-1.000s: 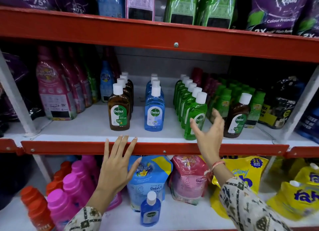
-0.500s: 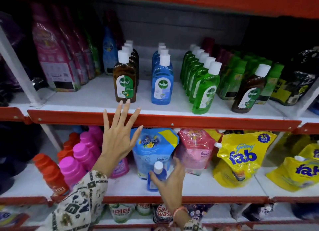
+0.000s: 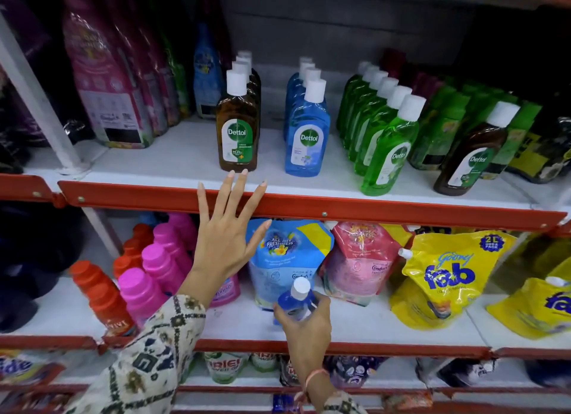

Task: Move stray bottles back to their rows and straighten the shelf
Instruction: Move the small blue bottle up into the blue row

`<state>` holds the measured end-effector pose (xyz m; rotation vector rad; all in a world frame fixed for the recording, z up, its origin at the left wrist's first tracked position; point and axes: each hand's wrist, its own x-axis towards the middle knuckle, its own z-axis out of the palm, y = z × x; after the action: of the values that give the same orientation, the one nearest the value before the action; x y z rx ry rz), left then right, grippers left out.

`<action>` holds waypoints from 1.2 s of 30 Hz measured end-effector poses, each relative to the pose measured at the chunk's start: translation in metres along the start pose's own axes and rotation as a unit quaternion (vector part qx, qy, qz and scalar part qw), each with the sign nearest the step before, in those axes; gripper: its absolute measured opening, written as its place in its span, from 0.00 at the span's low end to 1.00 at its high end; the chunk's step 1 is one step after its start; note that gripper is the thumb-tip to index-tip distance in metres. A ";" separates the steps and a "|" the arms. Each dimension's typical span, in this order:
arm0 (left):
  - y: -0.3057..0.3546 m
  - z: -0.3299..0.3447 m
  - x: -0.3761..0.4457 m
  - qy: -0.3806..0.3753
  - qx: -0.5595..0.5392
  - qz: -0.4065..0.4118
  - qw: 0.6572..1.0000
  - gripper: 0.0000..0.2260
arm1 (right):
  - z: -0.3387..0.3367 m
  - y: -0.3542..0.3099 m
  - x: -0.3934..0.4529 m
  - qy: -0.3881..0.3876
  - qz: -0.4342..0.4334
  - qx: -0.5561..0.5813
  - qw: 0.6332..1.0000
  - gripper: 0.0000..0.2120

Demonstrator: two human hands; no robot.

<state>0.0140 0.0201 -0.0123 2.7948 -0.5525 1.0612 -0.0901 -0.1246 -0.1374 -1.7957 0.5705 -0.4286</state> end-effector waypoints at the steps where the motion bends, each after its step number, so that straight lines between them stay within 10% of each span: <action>1: 0.001 0.000 0.000 0.002 -0.003 -0.001 1.000 0.28 | -0.008 -0.007 0.000 -0.006 -0.017 0.005 1.000 0.31; 18: -0.001 -0.010 0.000 -0.002 -0.057 -0.009 0.998 0.27 | -0.086 -0.199 0.044 0.004 -0.265 0.089 0.960 0.29; 27: -0.001 -0.010 0.000 -0.004 -0.068 -0.013 0.998 0.27 | -0.054 -0.245 0.109 0.013 -0.246 0.097 0.964 0.37; 36: -0.003 -0.010 -0.001 -0.017 -0.074 -0.012 0.997 0.28 | -0.039 -0.238 0.121 0.022 -0.203 0.040 0.978 0.24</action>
<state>0.0083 0.0253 -0.0058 2.6874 -0.5743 0.9294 0.0259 -0.1693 0.1024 -1.8285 0.2066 -0.7599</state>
